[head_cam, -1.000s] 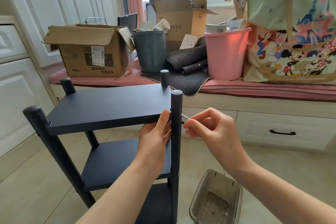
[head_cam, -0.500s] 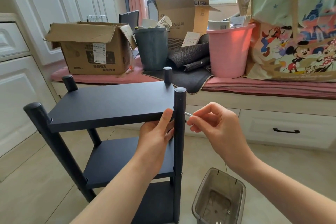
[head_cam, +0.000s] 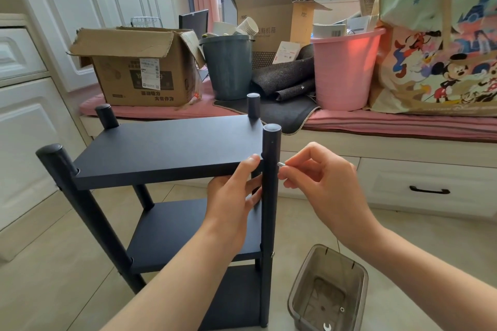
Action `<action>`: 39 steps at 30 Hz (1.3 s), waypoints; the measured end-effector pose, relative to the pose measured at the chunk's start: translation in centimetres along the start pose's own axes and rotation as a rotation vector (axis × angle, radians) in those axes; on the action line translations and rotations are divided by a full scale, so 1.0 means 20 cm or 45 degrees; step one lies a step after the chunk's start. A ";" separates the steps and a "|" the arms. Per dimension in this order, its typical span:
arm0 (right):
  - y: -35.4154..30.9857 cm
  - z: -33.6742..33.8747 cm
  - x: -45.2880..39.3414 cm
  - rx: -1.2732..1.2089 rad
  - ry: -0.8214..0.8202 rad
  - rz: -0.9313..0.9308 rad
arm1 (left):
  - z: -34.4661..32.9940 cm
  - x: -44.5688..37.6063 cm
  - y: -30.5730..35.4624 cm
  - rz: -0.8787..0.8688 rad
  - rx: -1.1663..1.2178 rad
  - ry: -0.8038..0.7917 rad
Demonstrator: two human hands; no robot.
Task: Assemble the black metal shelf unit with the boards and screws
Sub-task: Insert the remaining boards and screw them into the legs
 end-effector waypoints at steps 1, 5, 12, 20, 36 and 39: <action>0.00 0.00 0.00 -0.003 0.002 0.003 | 0.00 0.00 0.00 0.005 -0.003 -0.002; 0.00 -0.01 -0.01 0.037 0.008 0.011 | 0.00 -0.01 0.01 0.021 -0.017 -0.024; -0.01 -0.01 -0.02 0.055 0.015 0.004 | 0.01 -0.01 0.02 0.060 -0.009 -0.047; -0.02 0.01 -0.01 0.169 0.084 0.031 | 0.02 -0.01 0.02 0.075 -0.005 -0.066; -0.06 -0.02 -0.02 0.225 0.077 0.114 | 0.02 0.00 0.02 0.067 -0.030 -0.064; -0.05 -0.01 -0.01 0.236 0.082 0.123 | 0.02 0.00 0.02 0.078 -0.037 -0.055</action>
Point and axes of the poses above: each hand's wrist, its own x-axis away from the middle knuckle, its own z-axis out of the back of the hand, y = z × x, the point moved 2 cm from there along -x, towards the middle knuckle, and after that the axes turned 10 degrees about -z, right-handed, at the moved point
